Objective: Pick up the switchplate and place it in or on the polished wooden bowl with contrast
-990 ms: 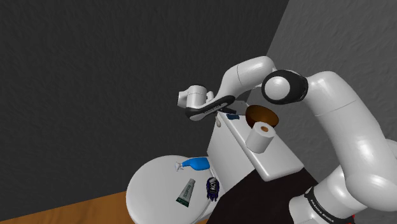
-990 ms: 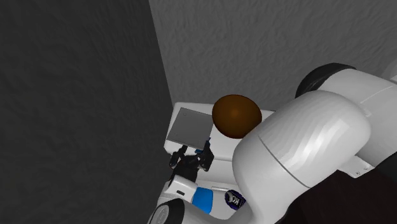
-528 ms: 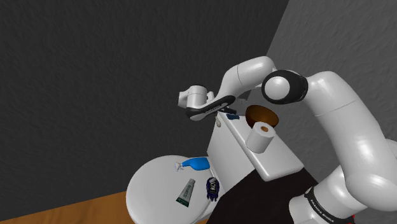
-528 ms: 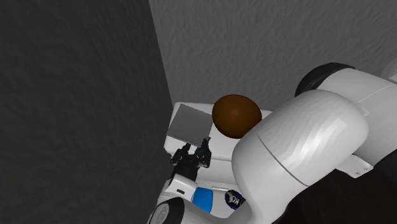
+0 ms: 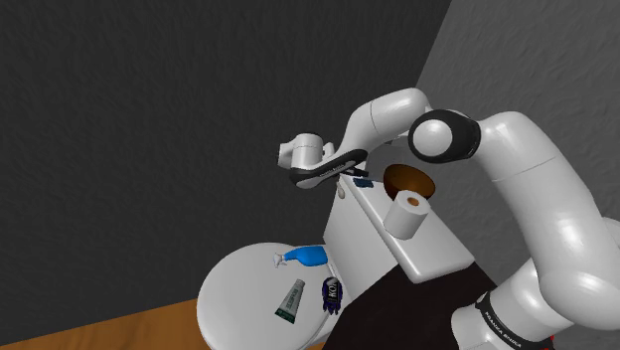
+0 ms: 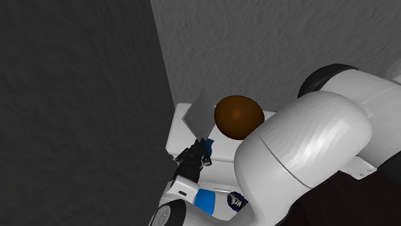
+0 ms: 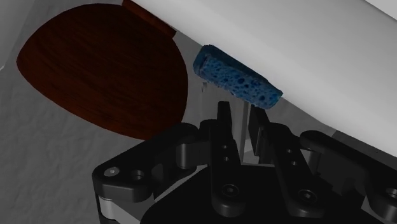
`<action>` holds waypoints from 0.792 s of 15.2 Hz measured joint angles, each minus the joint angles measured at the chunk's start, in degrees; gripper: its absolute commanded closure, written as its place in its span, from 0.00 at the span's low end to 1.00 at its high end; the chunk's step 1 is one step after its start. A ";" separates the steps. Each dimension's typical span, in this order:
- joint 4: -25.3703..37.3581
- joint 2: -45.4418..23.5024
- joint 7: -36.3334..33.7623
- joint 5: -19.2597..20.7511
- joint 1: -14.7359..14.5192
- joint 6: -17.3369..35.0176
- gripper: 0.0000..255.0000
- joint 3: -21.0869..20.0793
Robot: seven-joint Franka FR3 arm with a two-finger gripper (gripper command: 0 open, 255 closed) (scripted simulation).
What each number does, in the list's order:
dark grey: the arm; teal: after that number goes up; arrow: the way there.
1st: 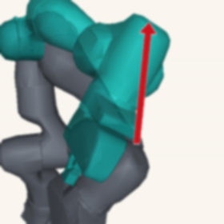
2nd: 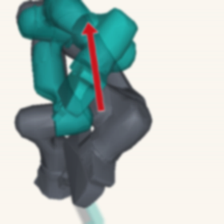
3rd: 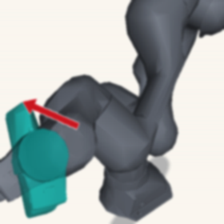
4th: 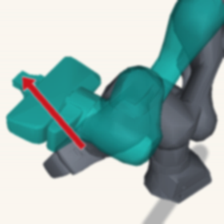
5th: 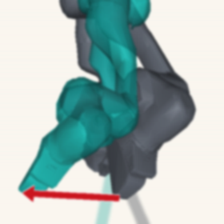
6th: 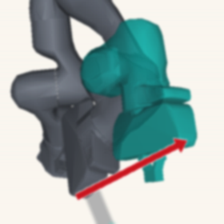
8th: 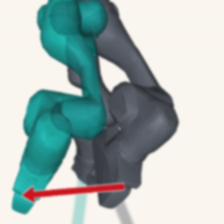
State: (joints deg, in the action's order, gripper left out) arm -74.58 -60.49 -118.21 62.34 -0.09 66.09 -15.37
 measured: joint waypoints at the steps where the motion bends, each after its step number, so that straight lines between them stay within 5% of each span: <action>1: -0.10 0.06 0.02 0.13 0.13 0.16 1.00 -0.05; 12: -4.00 6.03 2.13 0.02 1.15 -0.82 1.00 -0.77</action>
State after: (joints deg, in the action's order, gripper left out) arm -78.58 -54.46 -116.08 62.36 1.05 65.27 -16.14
